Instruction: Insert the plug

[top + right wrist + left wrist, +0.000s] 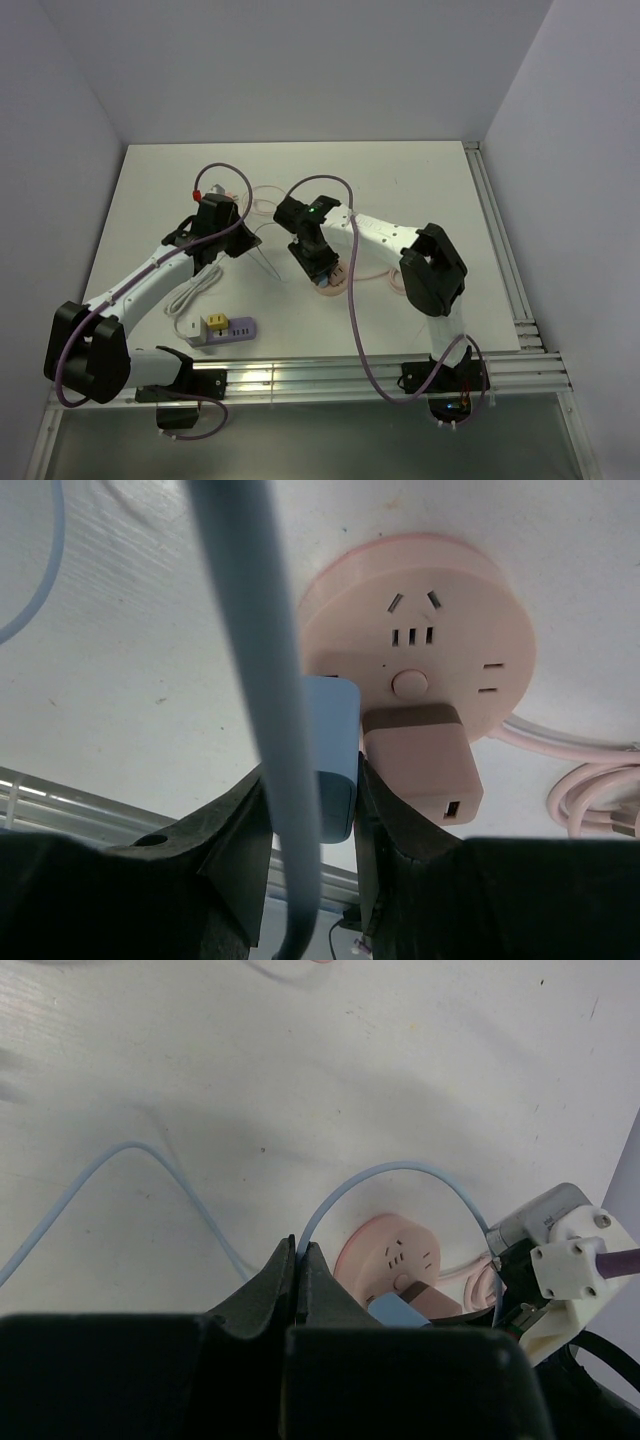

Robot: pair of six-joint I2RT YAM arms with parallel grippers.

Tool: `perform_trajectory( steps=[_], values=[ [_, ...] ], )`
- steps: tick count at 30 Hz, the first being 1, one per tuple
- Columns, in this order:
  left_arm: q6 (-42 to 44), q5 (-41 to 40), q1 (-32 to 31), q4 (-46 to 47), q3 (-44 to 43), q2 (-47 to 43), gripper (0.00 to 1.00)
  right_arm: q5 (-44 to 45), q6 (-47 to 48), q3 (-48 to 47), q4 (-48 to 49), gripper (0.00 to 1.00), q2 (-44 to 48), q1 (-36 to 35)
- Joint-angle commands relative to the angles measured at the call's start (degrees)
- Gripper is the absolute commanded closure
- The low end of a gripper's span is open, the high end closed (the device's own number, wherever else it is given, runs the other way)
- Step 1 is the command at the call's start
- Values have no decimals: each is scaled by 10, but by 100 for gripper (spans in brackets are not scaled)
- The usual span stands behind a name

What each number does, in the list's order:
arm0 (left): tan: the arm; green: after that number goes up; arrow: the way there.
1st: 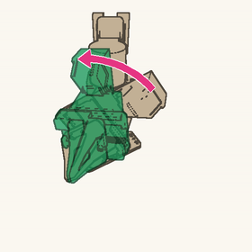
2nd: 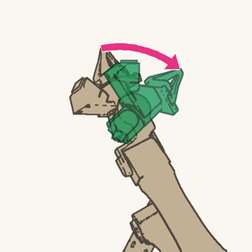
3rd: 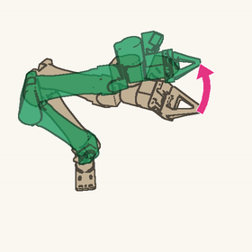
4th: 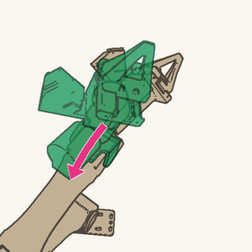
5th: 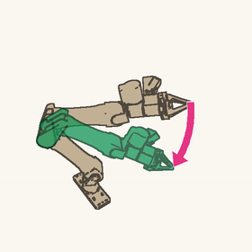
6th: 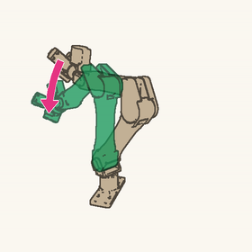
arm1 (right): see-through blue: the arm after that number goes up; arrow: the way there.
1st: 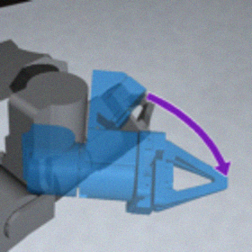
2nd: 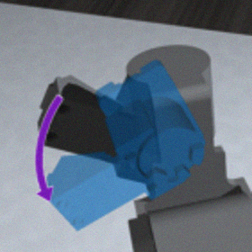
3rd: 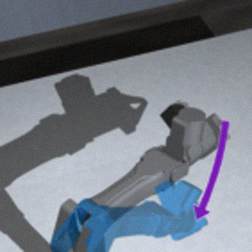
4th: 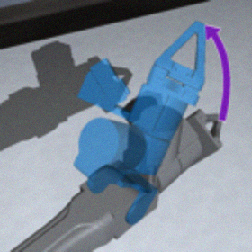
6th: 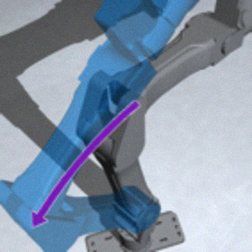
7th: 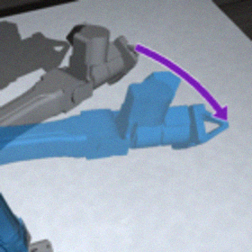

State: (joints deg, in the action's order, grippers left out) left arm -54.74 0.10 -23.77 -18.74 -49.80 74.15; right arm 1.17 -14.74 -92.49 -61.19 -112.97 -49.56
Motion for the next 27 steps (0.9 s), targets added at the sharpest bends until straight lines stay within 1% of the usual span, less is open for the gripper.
perform_trajectory(
  steps=[1, 10, 17, 21, 24, 27],
  values=[
    [0, -6, 0, 16, 3, 3, 100, 23, -10, -25, -3, 100, -9, 4],
    [6, -6, 0, 16, 1, 4, 100, 45, -14, -29, -10, 100, -24, 3],
    [8, -6, 0, 20, 10, -1, 100, 60, -7, -14, 6, 100, -47, 2],
    [9, -6, 2, 19, 14, 4, 100, 66, -25, 17, 24, 100, -59, 0],
    [10, -6, 2, 20, 15, 6, 100, 37, -29, 66, 82, 100, -49, 0],
    [11, -6, 2, 18, 12, 5, 100, 16, -35, 94, 109, 100, -66, 3]
  ],
)
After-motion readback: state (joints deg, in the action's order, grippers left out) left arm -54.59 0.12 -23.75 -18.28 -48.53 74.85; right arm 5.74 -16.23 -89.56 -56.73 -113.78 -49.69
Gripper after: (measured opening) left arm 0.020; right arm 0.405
